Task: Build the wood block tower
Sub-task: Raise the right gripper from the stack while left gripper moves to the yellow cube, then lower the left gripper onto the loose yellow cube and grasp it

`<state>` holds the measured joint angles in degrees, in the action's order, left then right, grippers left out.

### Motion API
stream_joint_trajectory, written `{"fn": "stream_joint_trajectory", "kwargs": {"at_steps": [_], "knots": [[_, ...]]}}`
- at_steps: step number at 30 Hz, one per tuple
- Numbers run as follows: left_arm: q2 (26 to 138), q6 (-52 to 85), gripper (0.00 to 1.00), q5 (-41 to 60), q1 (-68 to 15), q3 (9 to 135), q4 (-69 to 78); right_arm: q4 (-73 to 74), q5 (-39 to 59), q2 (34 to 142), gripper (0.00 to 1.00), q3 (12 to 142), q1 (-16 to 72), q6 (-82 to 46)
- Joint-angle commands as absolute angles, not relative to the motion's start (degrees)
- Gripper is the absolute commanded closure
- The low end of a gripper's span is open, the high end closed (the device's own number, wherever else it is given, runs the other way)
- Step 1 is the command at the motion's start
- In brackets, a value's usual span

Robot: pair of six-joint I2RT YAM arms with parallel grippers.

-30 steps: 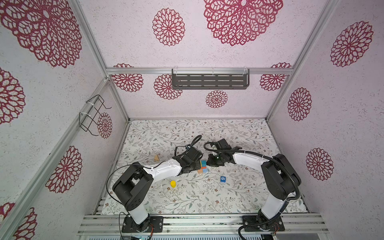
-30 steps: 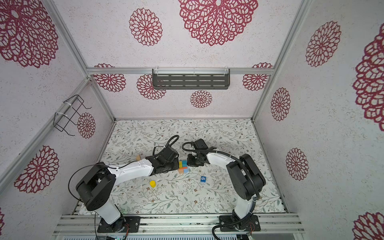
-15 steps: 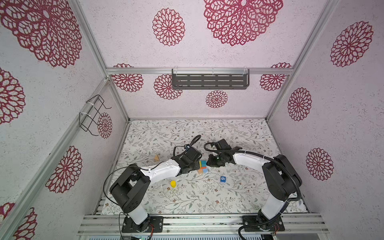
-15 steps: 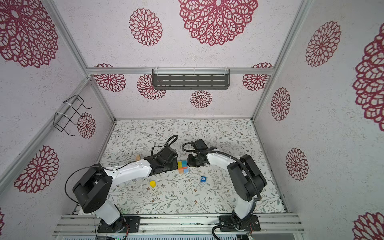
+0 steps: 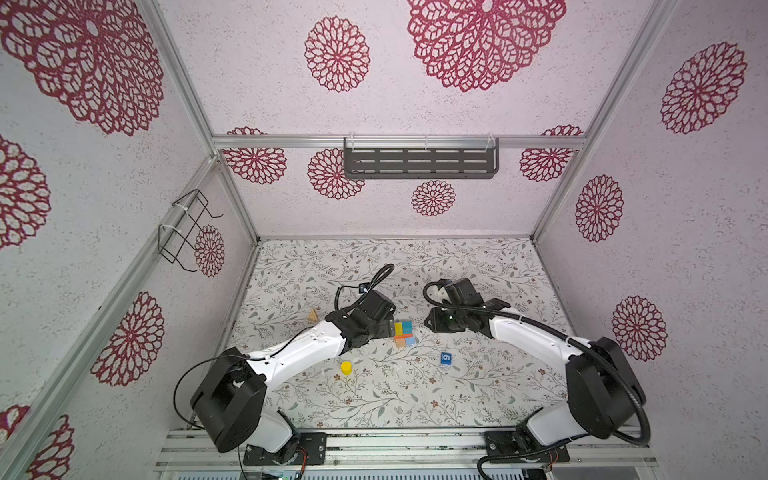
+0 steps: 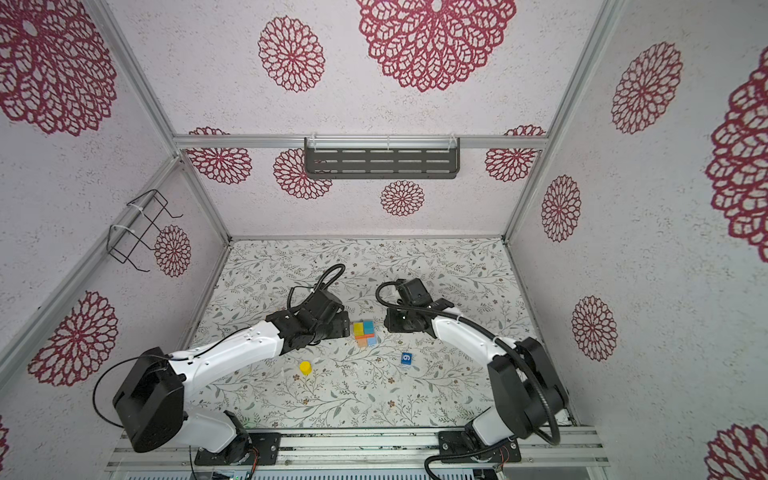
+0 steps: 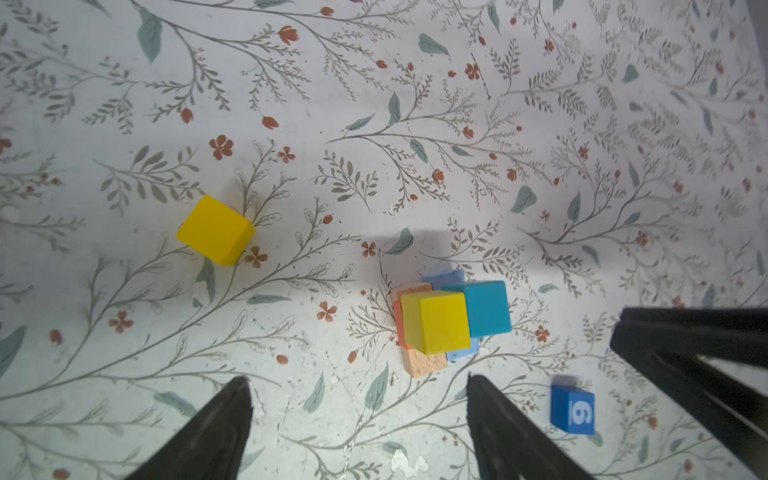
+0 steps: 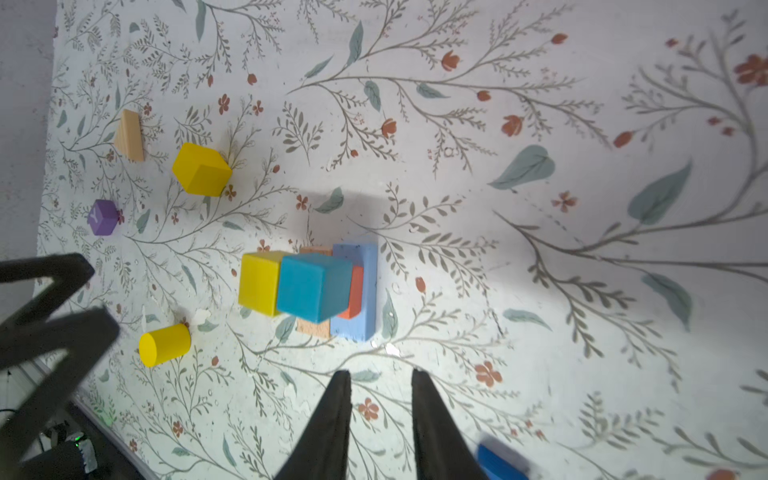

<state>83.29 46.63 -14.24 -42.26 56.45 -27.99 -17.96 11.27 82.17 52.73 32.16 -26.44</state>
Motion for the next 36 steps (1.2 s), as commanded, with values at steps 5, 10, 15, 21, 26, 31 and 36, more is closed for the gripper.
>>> {"fn": "stream_joint_trajectory", "kwargs": {"at_steps": [5,10,15,21,26,31,36], "knots": [[79.9,39.6,0.00,-10.5,-35.0,56.6,-35.0,-14.2,6.3,70.2,0.45,46.2,30.2,-21.8],[82.8,34.9,0.02,-8.7,-32.0,60.4,-40.1,-9.8,5.6,62.9,0.29,40.8,28.5,-20.8],[87.4,31.8,0.00,-11.0,-31.5,64.1,-43.1,-5.8,5.8,57.2,0.20,36.0,26.6,-19.8],[92.6,30.3,0.04,-12.5,-30.9,66.8,-43.5,-3.1,7.4,53.8,0.17,33.0,25.7,-19.3],[96.4,30.3,0.08,-11.6,-29.8,67.8,-42.9,-1.5,10.1,54.5,0.17,32.0,25.5,-19.5],[99.2,30.0,0.14,-11.2,-28.9,68.6,-42.1,0.1,11.8,56.1,0.18,31.2,25.5,-19.8],[101.0,30.2,0.18,-11.1,-27.5,68.0,-41.1,1.4,12.7,56.7,0.18,30.3,25.4,-19.9]]}}
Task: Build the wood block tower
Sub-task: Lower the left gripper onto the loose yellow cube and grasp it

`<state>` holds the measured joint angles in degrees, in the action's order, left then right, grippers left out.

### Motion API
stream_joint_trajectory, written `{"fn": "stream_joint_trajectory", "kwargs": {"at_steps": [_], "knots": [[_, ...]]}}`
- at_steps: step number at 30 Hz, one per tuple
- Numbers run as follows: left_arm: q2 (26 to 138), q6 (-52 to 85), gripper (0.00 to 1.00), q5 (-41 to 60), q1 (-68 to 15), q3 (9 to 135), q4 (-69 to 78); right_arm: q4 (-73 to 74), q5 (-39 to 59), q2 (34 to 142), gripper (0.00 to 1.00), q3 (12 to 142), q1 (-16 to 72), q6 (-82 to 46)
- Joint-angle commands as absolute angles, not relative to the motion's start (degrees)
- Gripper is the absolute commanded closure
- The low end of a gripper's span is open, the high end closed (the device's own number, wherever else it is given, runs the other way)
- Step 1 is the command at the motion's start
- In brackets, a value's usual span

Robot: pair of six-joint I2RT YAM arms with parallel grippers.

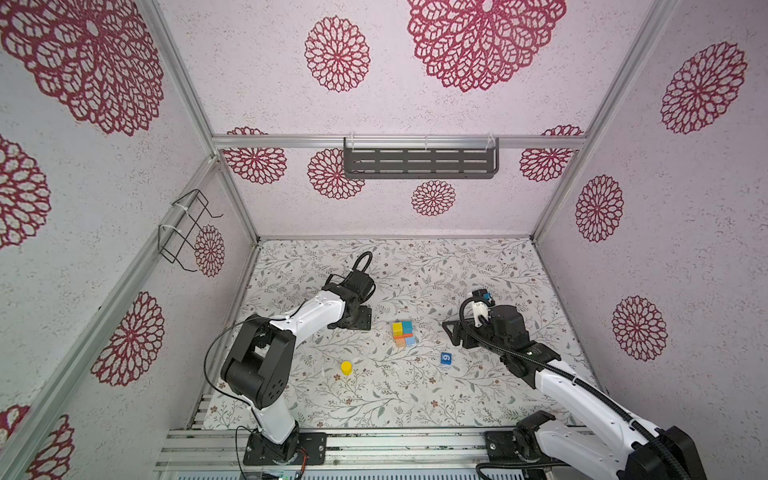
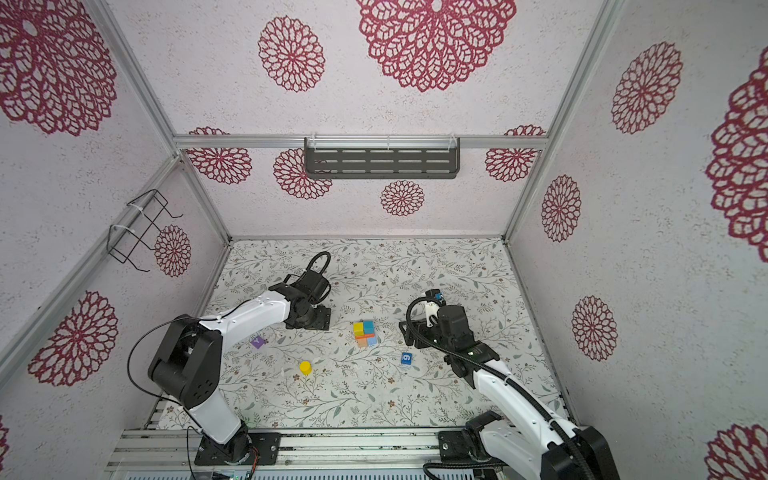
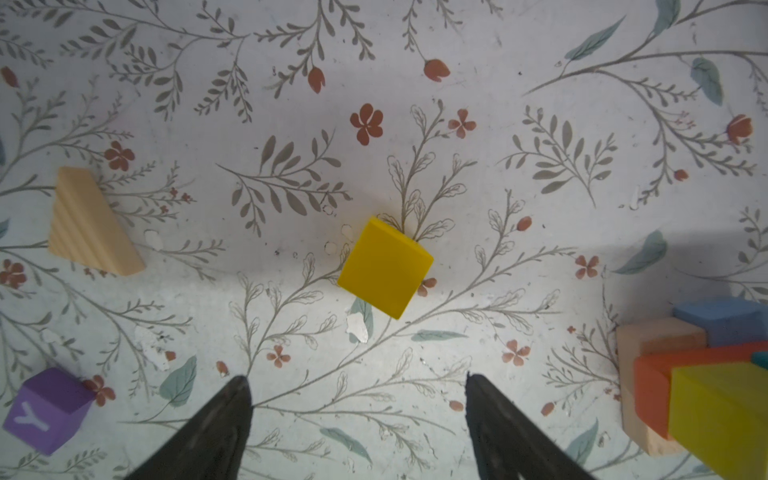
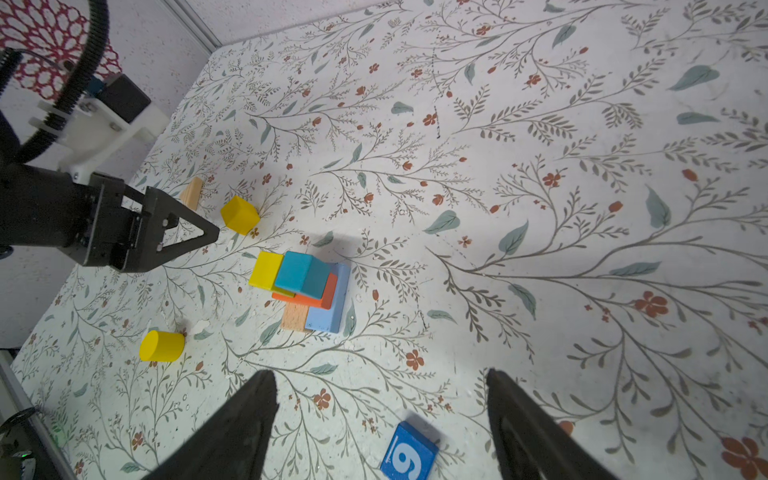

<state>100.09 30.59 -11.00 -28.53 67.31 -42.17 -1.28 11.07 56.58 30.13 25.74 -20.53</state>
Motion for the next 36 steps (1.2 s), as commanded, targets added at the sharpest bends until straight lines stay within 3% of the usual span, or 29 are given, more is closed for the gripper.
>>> {"fn": "stream_joint_trajectory", "kwargs": {"at_steps": [1,36], "knots": [[101.2,30.2,0.18,-11.0,-27.3,68.0,-40.8,1.5,13.1,56.9,0.18,30.3,25.4,-19.9],[111.5,29.7,0.47,-7.6,-25.0,75.9,-39.2,2.5,15.2,58.5,0.16,30.1,24.9,-19.7]]}}
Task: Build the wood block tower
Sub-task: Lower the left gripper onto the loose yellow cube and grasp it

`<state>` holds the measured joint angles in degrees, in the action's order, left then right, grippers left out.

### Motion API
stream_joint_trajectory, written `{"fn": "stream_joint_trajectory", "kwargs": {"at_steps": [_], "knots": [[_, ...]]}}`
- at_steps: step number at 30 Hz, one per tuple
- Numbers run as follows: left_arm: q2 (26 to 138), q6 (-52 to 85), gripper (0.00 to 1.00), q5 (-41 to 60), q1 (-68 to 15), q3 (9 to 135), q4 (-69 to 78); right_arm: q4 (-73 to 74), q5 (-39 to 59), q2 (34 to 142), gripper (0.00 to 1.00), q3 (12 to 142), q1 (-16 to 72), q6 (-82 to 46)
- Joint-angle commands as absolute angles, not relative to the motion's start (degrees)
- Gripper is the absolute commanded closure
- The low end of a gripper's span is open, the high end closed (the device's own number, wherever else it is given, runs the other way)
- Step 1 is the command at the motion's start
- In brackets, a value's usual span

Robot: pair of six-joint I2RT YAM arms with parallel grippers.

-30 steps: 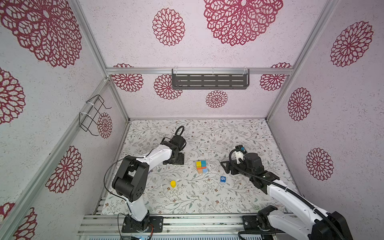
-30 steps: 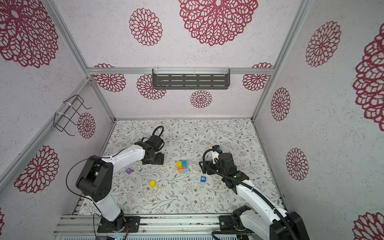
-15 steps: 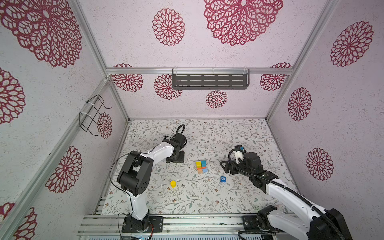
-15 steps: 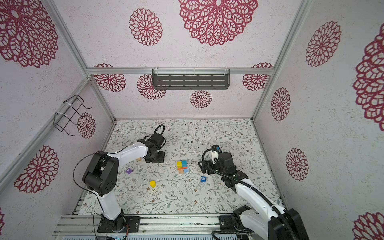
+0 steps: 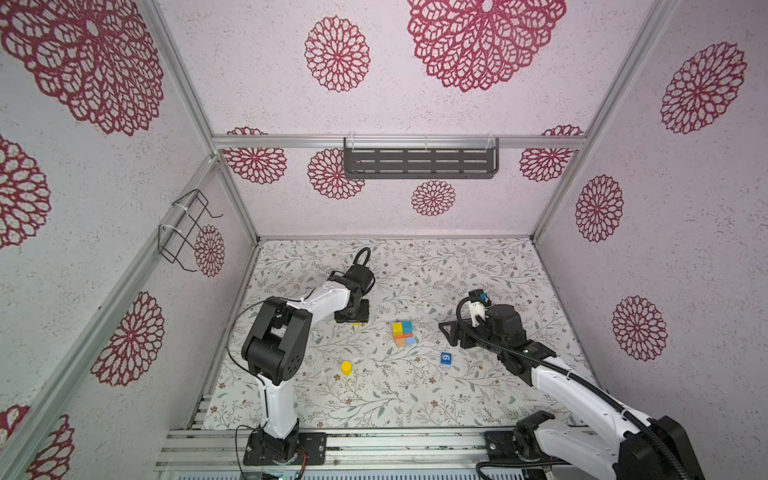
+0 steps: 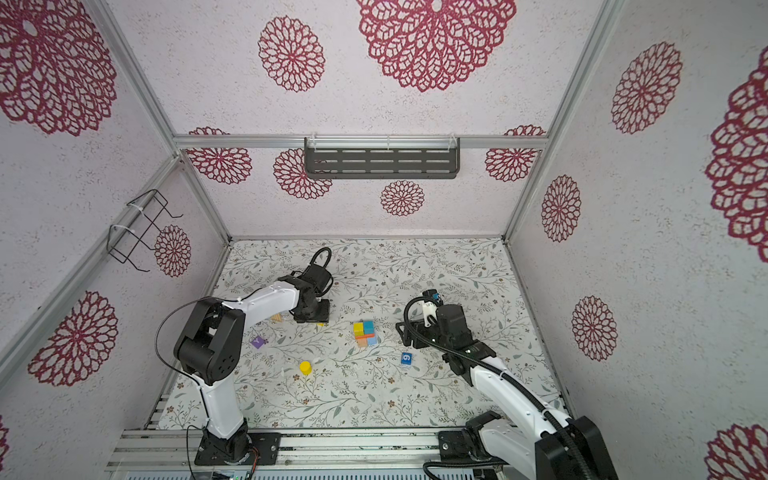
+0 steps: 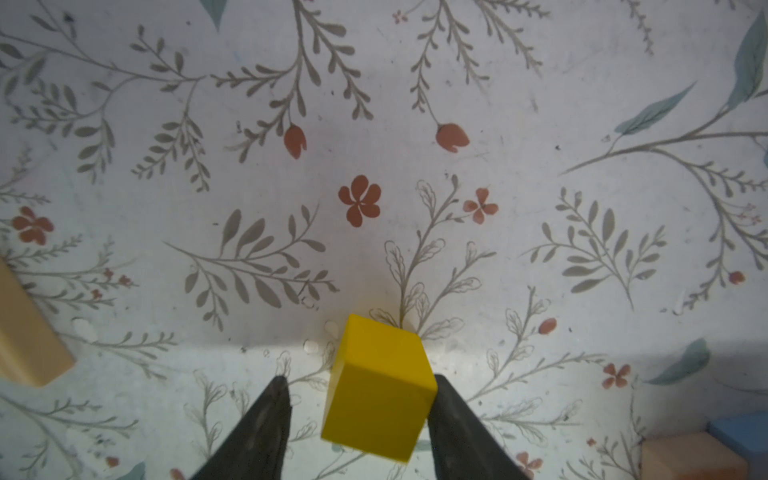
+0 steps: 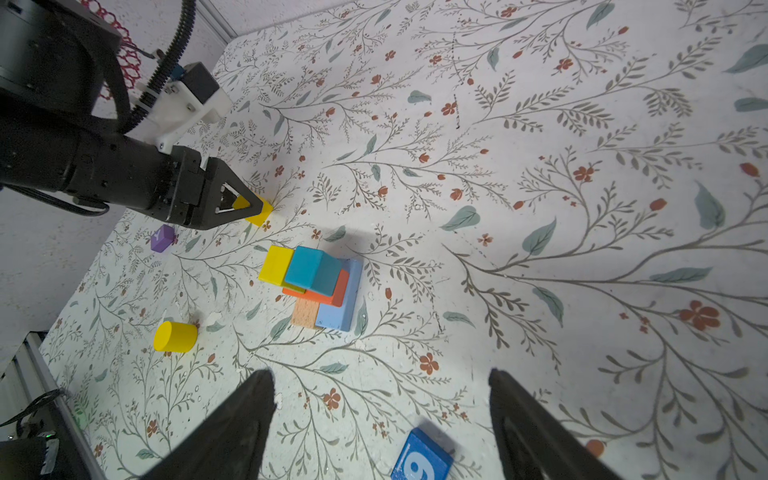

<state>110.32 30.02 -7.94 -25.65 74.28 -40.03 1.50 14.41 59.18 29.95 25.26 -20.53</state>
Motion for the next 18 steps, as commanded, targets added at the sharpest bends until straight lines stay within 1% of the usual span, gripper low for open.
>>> {"fn": "stream_joint_trajectory", "kwargs": {"at_steps": [1,9,14,18], "knots": [[111.7,29.8,0.48,-7.6,-25.0,76.2,-39.3,2.5,15.2,58.5,0.16,30.1,24.9,-19.7],[111.9,29.9,0.61,-7.0,-24.9,76.6,-39.5,2.5,15.2,58.8,0.16,30.2,24.9,-19.6],[111.5,30.4,0.65,-7.0,-24.9,76.5,-40.1,2.5,15.3,58.8,0.16,30.2,24.8,-19.6],[110.4,30.8,0.66,-6.8,-25.0,76.6,-40.8,2.5,15.3,58.7,0.16,30.2,24.8,-19.7]]}}
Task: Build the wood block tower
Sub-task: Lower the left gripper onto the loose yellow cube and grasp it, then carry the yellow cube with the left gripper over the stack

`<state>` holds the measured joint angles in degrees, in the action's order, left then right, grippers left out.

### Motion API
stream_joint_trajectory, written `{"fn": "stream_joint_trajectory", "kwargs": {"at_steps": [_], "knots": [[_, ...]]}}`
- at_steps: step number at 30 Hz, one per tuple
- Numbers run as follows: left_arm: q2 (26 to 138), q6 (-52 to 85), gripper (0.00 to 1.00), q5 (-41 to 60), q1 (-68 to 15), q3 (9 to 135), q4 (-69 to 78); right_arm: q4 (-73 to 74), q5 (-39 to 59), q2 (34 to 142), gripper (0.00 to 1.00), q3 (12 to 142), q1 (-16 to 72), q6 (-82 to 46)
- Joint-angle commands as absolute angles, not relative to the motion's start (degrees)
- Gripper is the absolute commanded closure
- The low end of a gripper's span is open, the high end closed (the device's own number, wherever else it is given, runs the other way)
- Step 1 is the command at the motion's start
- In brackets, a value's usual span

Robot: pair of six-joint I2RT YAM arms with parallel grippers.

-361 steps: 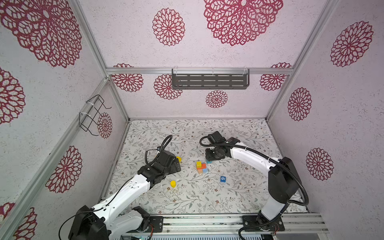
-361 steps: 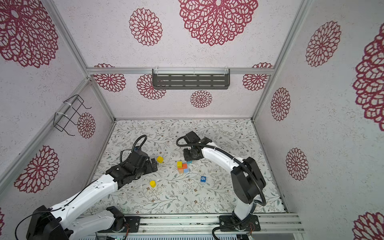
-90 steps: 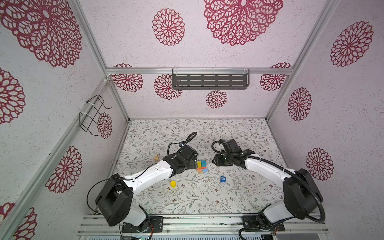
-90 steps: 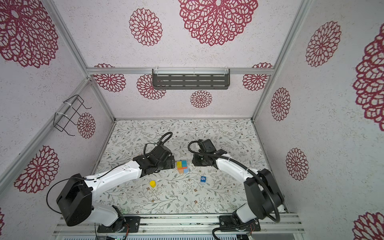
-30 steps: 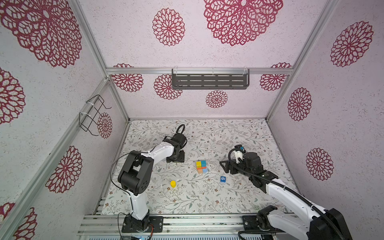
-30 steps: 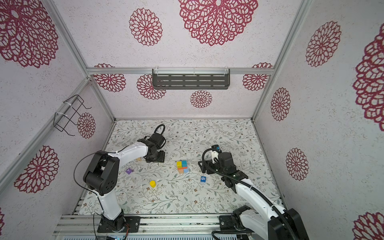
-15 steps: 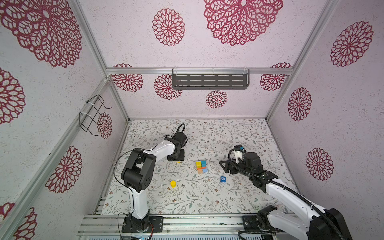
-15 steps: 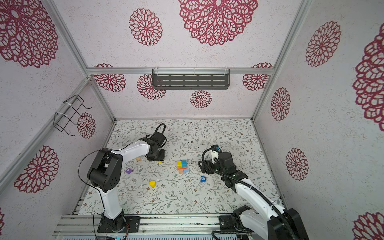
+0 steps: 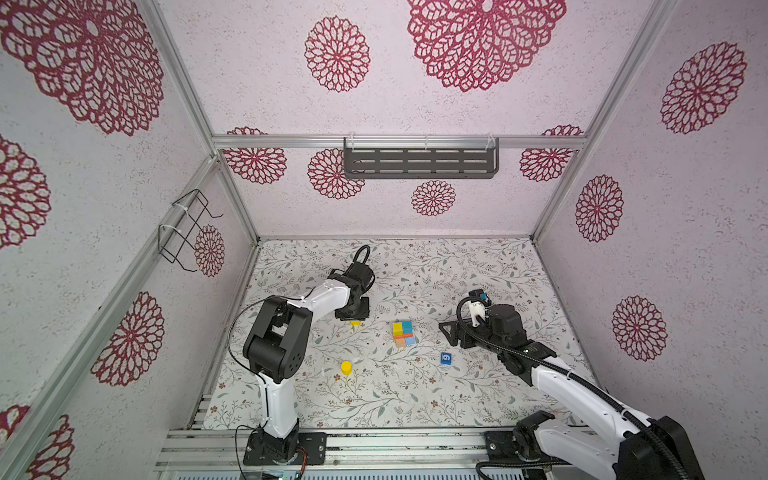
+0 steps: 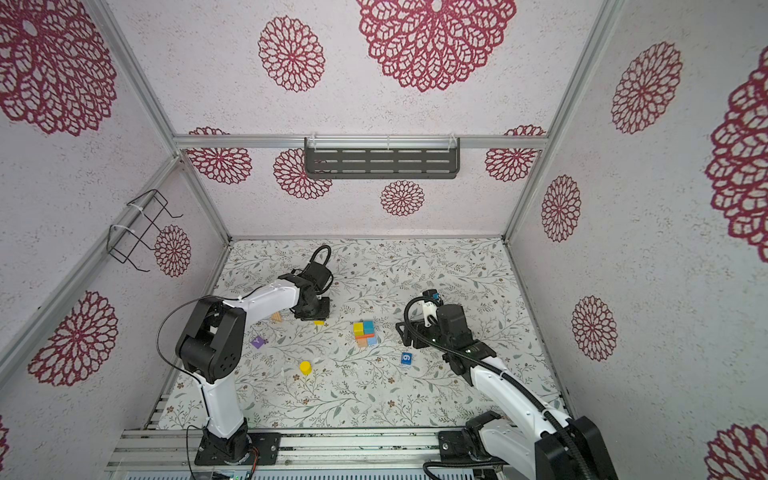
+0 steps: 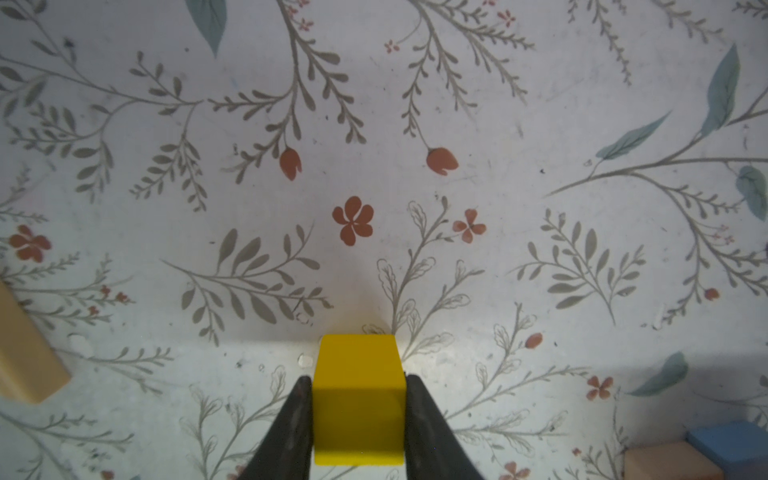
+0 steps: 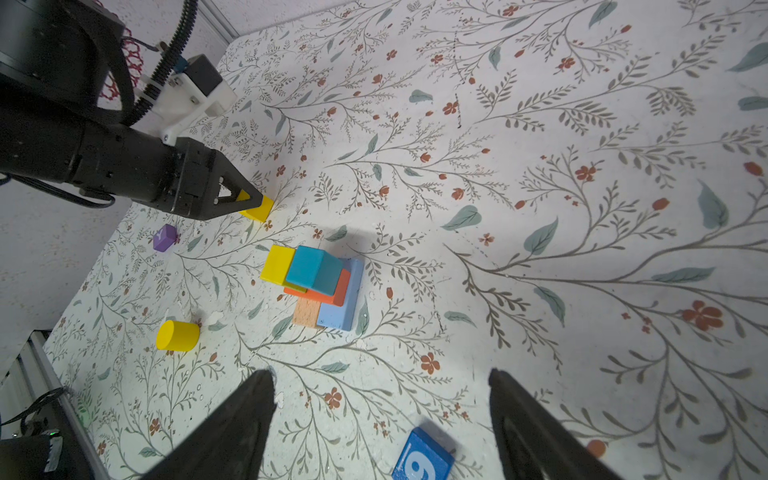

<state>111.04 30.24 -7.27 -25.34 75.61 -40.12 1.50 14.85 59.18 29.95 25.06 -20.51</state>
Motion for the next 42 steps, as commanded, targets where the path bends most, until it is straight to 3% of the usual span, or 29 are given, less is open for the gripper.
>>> {"fn": "stream_joint_trajectory", "kwargs": {"at_steps": [1,15,31,42], "knots": [[109.9,30.8,0.66,-6.7,-25.0,76.6,-41.2,2.5,15.3,58.7,0.16,30.3,24.7,-19.7],[103.9,34.6,0.65,-3.7,-26.1,80.2,-49.9,1.0,11.7,57.8,0.16,30.1,24.5,-20.5],[100.0,37.8,0.63,-5.5,-35.5,88.8,-58.8,-1.1,7.5,55.9,0.14,28.6,23.8,-22.1],[103.4,46.2,0.63,-7.4,-40.9,92.7,-60.6,-3.5,0.2,53.3,0.13,27.1,21.0,-24.9]]}}
